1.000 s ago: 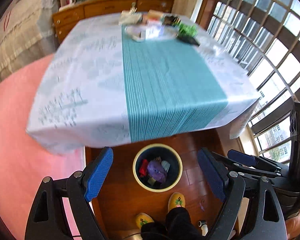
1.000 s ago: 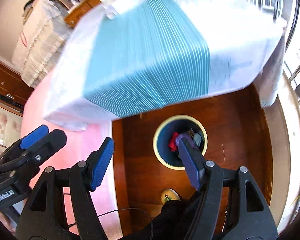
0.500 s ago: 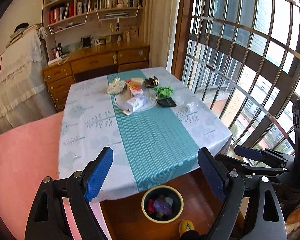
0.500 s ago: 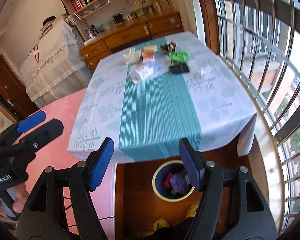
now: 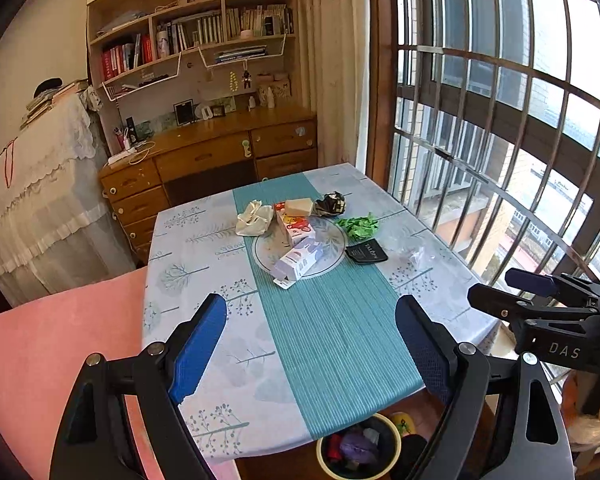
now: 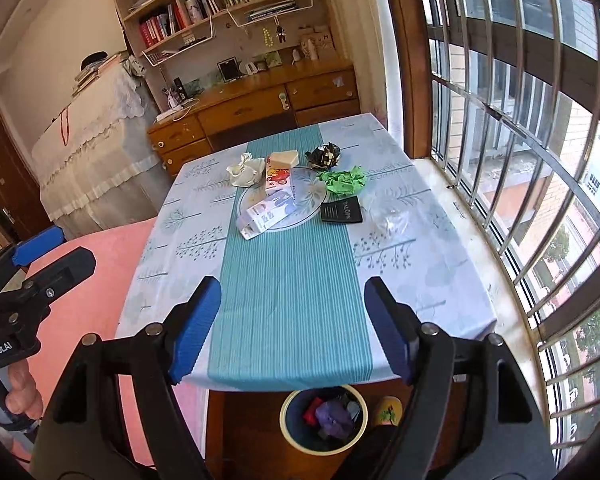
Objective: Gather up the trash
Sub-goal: 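Raise both tools back toward the table, then grasp the white-and-purple carton with the left tool while the right tool grasps the green paper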
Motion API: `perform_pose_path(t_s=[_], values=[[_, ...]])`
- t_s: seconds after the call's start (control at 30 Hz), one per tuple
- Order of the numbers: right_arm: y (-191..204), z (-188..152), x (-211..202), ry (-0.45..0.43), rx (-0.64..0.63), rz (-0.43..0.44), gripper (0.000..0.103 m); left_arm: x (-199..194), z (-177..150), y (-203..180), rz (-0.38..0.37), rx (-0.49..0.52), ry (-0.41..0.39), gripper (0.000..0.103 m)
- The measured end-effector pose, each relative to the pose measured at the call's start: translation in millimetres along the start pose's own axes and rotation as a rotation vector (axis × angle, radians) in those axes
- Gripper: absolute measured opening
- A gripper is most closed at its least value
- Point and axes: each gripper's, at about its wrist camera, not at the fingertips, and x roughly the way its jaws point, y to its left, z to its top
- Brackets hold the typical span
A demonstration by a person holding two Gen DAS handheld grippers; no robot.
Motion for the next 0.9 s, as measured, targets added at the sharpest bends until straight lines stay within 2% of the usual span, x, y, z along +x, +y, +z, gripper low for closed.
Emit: perform_pose_path(t_s=[0.2, 0.3, 0.43, 0.57, 0.73, 0.9], values=[[-37.4, 50.0, 107.7, 0.079, -0.037, 0.044, 0.072, 117.4, 34.2, 11.7, 0.085, -0.062, 0.124, 0.088], [-61.2, 77.0, 162.5, 0.142, -0.055, 0.065, 0.073, 186.4, 50.9, 13.7, 0.115, -0.08, 0.219, 0.088], [-89.5, 113.5, 235.7, 0.213, -0.101, 0.091, 0.073, 275.7, 67.2, 11.7, 0.17, -0.069, 0.304, 0.088], [-104.4, 133.6, 295.6, 0.272, -0.167, 0.098, 0.074, 349.7, 75.3, 14.7, 0.21, -0.058, 0.383, 0.085], [-102.3, 143.7, 349.2, 0.313, -0.31, 0.103, 0.074, 410.5, 75.9, 14.3, 0.23, 0.0, 0.459, 0.084], [-88.4, 148.2, 371.7, 0.295, -0.503, 0.148, 0.074, 445.8, 72.6, 15.6, 0.225, 0.036, 0.517, 0.083]])
